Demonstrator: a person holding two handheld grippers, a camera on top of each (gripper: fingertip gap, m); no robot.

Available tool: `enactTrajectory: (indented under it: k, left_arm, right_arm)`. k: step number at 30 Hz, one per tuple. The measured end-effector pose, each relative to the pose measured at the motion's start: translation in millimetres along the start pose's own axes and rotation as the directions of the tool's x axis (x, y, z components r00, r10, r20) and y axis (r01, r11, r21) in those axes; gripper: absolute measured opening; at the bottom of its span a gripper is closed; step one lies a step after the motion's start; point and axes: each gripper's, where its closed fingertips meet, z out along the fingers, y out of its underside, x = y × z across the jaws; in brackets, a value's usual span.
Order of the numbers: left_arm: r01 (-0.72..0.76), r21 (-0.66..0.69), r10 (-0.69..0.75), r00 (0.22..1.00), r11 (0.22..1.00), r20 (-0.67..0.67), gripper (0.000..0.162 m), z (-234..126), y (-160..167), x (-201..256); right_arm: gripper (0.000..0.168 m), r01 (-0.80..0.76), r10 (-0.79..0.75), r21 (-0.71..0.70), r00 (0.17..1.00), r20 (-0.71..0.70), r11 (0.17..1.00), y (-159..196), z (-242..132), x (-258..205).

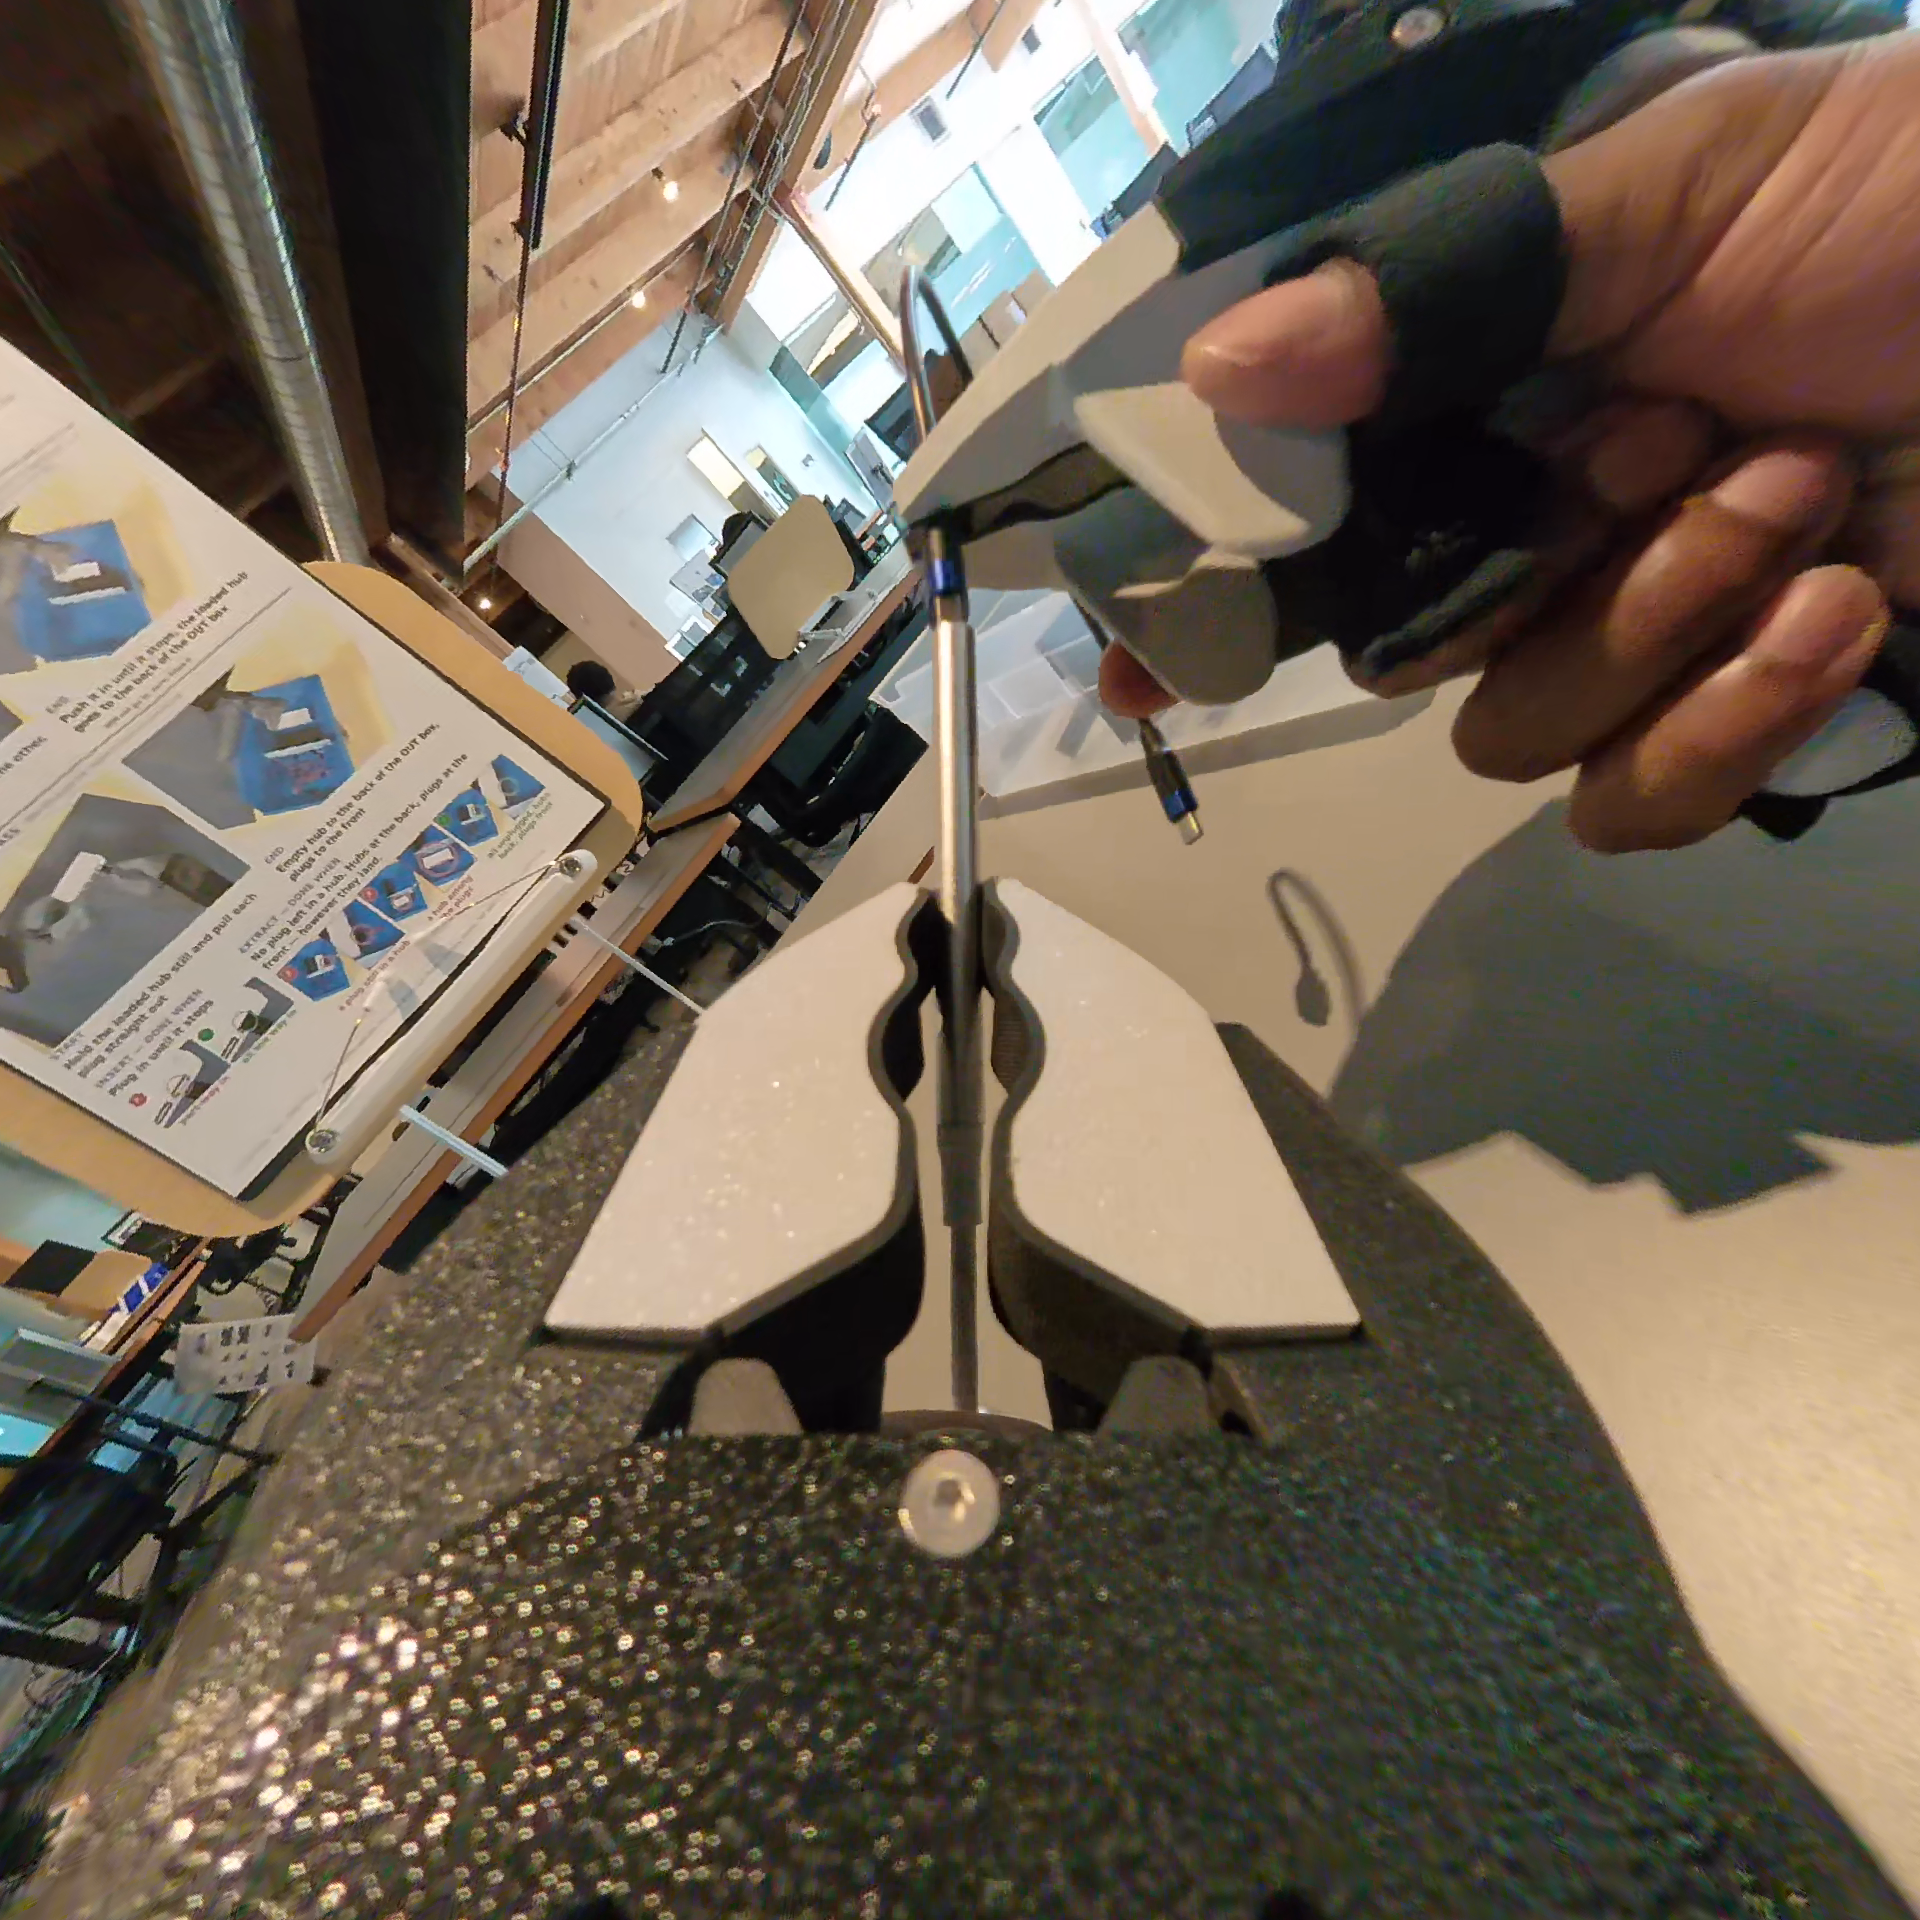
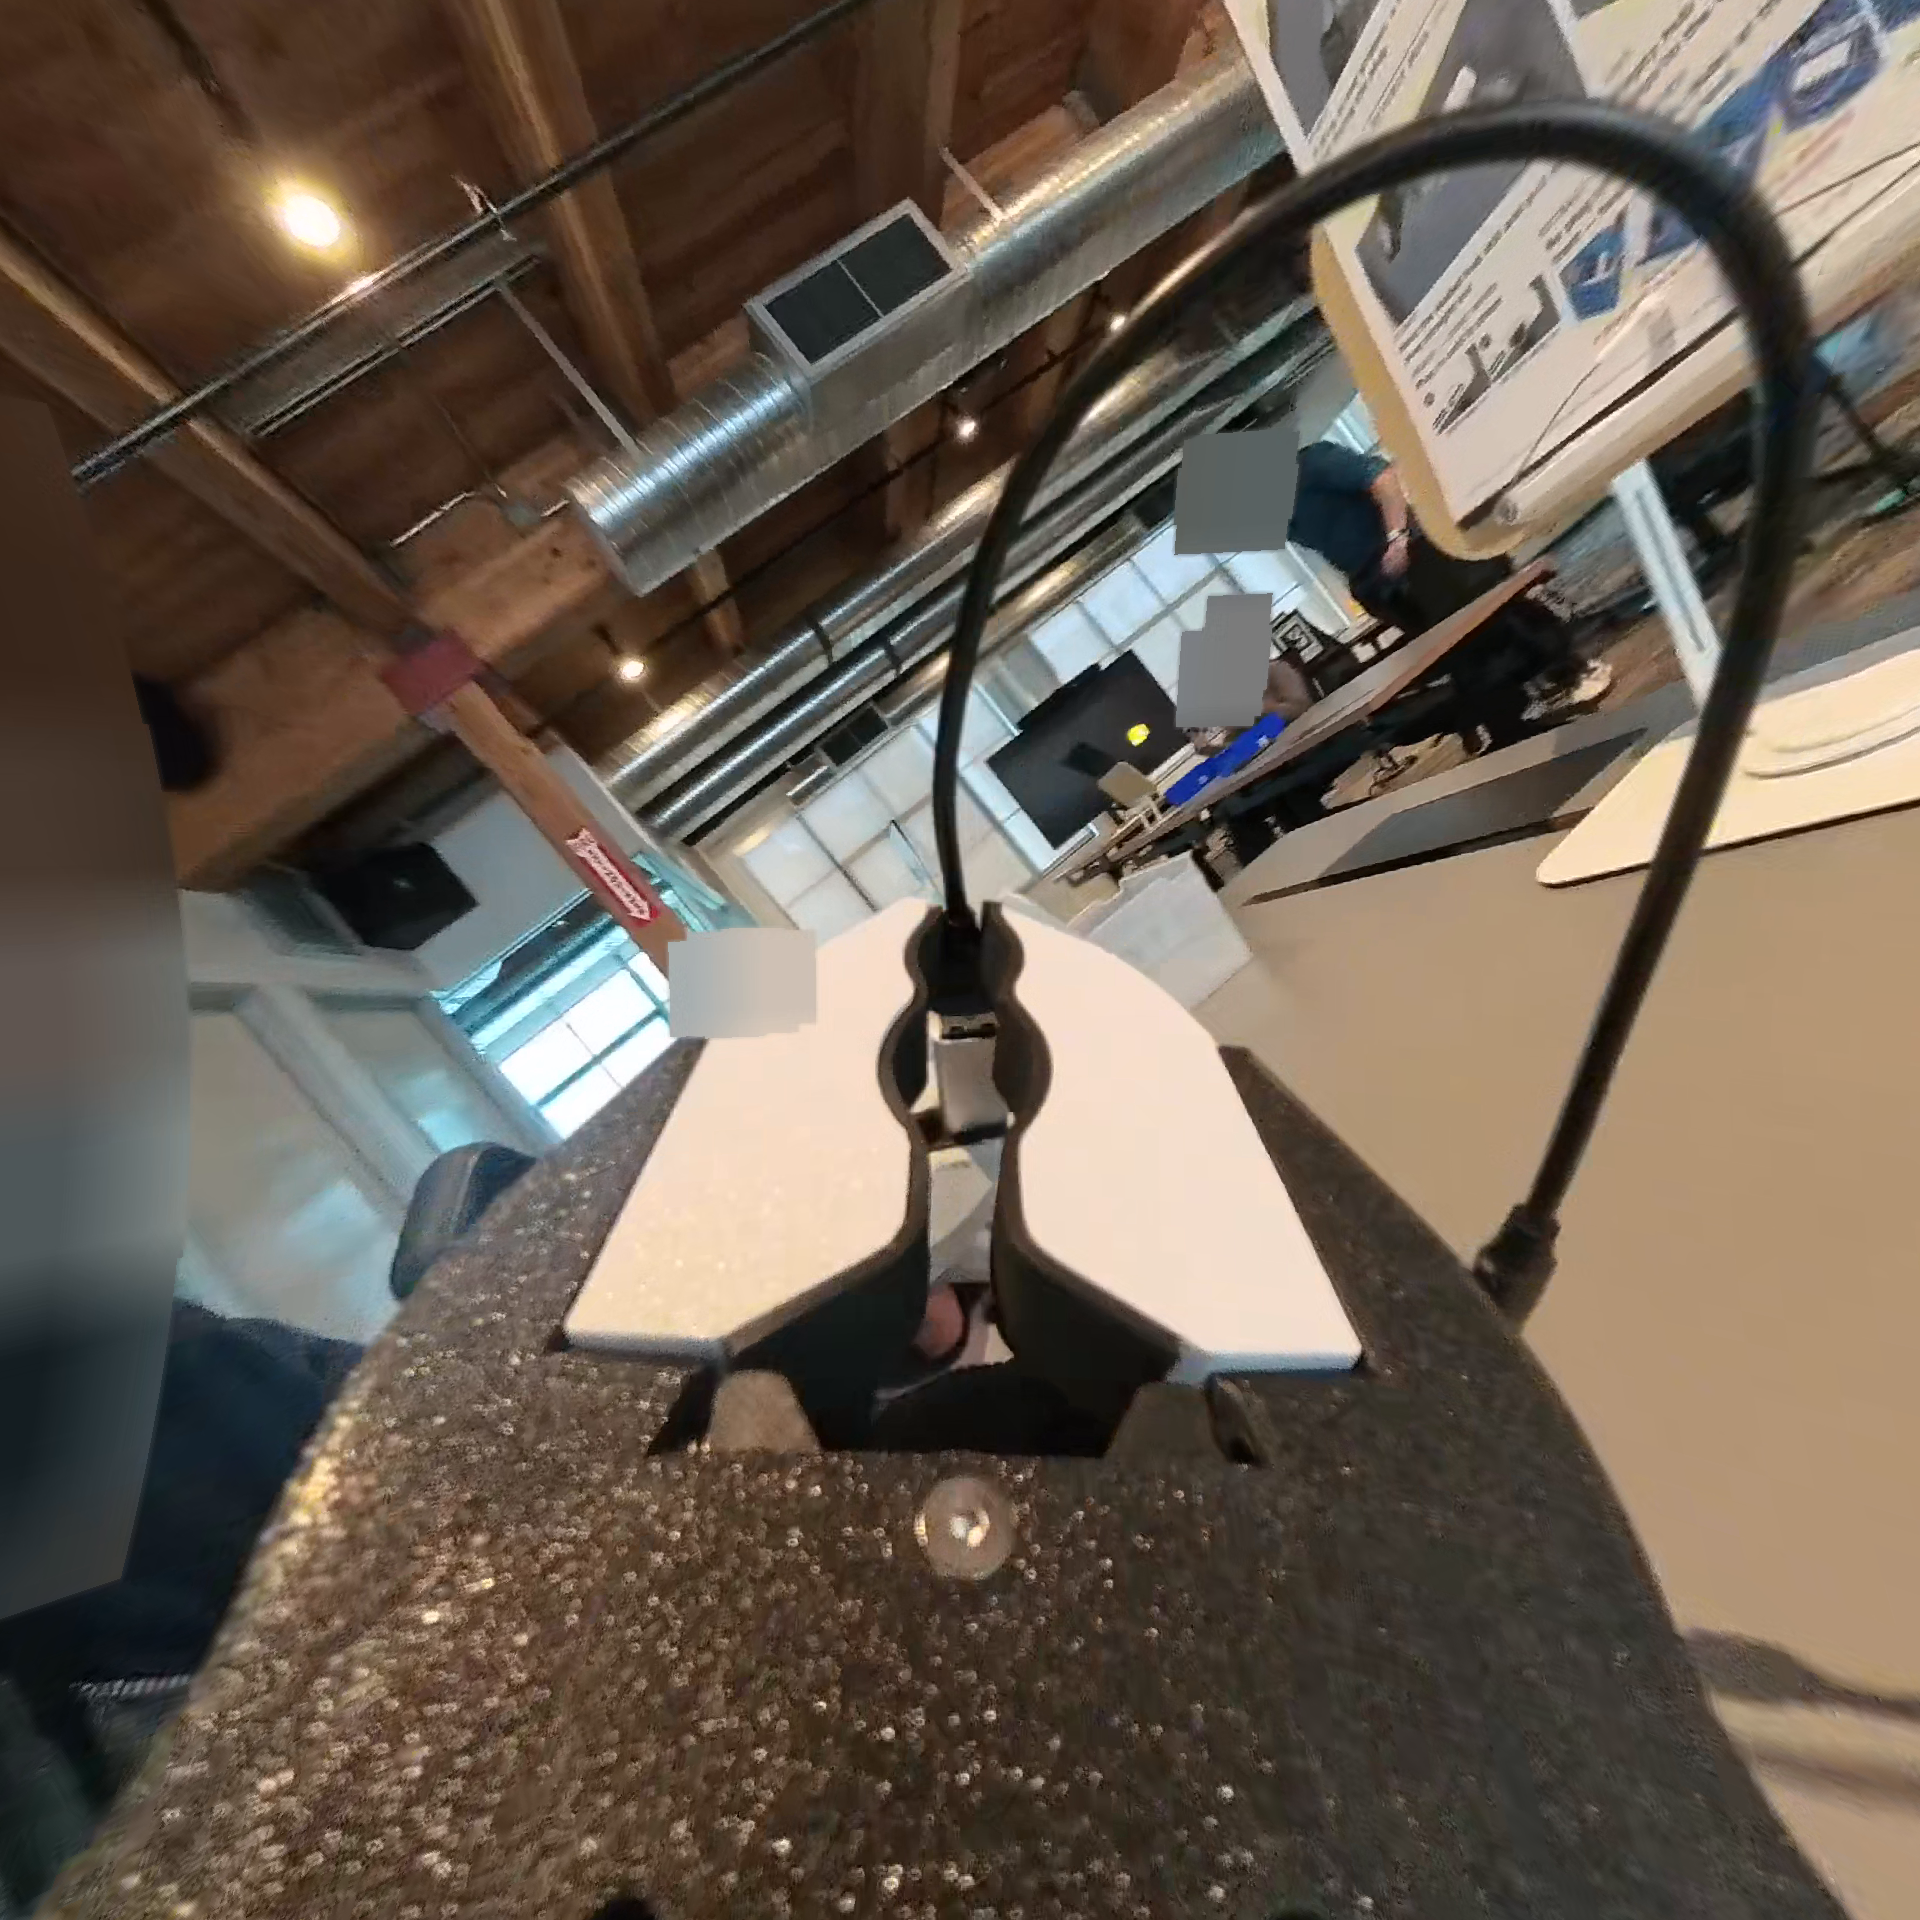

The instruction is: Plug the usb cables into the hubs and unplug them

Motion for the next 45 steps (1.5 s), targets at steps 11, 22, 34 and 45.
enactTrajectory:
  k: [11, 22, 34, 45]
  left_arm:
    - [-0.042, 0.073, 0.043, 0.999, 0.996, -0.014, 0.007, -4, -13, 0]
    - [-0.035, 0.085, 0.037, 0.999, 0.996, -0.028, 0.008, -4, -15, 2]
    - [-0.049, 0.113, 0.054, 0.998, 0.992, -0.043, 0.007, -7, -17, 3]
    - [-0.054, 0.093, 0.06, 0.996, 0.994, -0.063, 0.007, -7, -14, 5]
  right_arm:
    - [0.019, 0.366, -0.376, -0.163, 0.926, -0.034, 0.916, -5, -9, -10]
    - [0.014, 0.258, -0.249, -0.175, 0.966, 0.074, 0.95, 0, -12, -18]
    - [0.014, 0.334, -0.32, -0.216, 0.942, 0.097, 0.917, 5, -12, -24]
    - [0.014, 0.261, -0.25, -0.246, 0.965, 0.074, 0.933, 11, -13, -19]
